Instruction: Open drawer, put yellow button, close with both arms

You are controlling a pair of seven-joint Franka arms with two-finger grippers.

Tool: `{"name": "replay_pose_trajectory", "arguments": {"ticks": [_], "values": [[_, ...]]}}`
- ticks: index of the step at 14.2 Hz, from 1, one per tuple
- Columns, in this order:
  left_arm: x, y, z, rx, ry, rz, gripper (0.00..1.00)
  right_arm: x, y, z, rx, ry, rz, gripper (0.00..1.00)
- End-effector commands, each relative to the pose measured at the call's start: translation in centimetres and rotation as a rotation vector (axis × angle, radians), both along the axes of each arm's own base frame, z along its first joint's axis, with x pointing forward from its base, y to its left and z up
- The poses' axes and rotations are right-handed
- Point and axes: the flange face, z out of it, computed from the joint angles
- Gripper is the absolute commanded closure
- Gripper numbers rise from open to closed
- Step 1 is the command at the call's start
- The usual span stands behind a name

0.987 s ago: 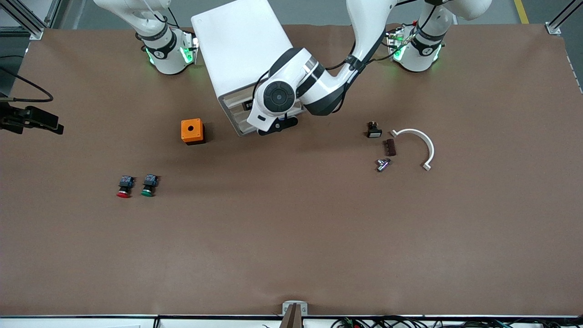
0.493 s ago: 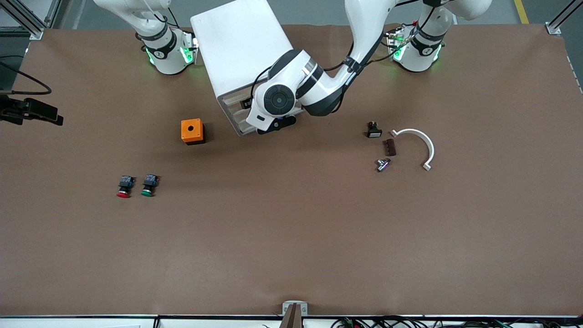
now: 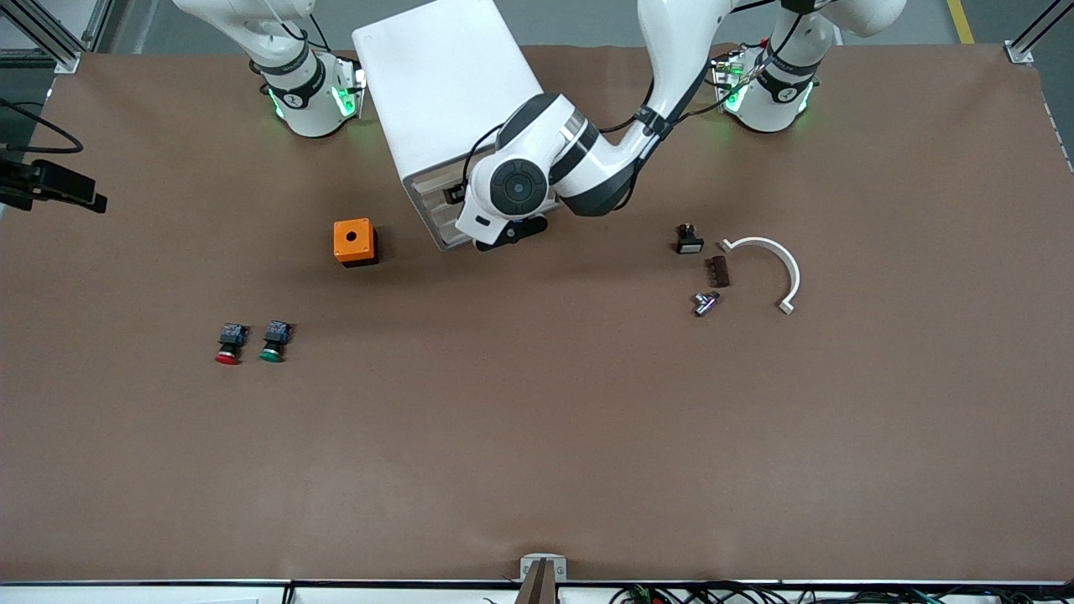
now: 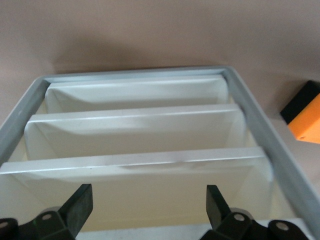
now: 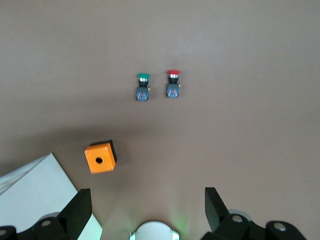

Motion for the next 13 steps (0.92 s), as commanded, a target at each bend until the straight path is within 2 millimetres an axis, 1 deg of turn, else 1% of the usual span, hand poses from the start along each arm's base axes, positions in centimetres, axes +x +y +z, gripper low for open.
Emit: {"name": "replay_pose_trajectory", "arguments": {"ticks": [1,2,3,4,7,9,10,12,13], "values": [[3.2,2.9,2.8,-0.020,-0.079,-0.020,0.00,-3.8,0.2,-0.6,0.011,-0.090,-0.012,0.00],[4.0,3.8,3.8,-0.050,-0.121,-0.070,0.00,-4.6,0.3,-0.9,0.010,-0.111,-0.012,0.00],[5.2,5.0,4.8,-0.079,-0.154,-0.104,0.00,-4.9,0.2,-1.0,0.011,-0.112,-0.012,0.00],[6.0,5.9,5.6,-0.092,-0.186,-0.133,0.00,-4.9,0.1,-1.0,0.011,-0.111,-0.011,0.00],[8.3,9.6,8.5,-0.115,-0.272,-0.185,0.00,-5.0,0.2,-0.9,0.012,-0.106,-0.003,0.00],[9.4,13.9,10.3,-0.152,-0.322,-0.256,0.00,-5.0,0.2,-1.0,0.013,-0.100,-0.001,0.00],[9.4,15.8,10.9,-0.161,-0.340,-0.292,0.00,-5.0,0.1,-1.0,0.013,-0.097,-0.003,0.00],[10.1,21.1,12.2,-0.180,-0.369,-0.320,0.00,-5.0,0.4,-0.9,0.012,-0.102,0.002,0.00],[10.1,23.4,12.7,-0.191,-0.385,-0.339,0.00,-5.0,0.3,-0.9,0.012,-0.102,0.000,0.00]]}}
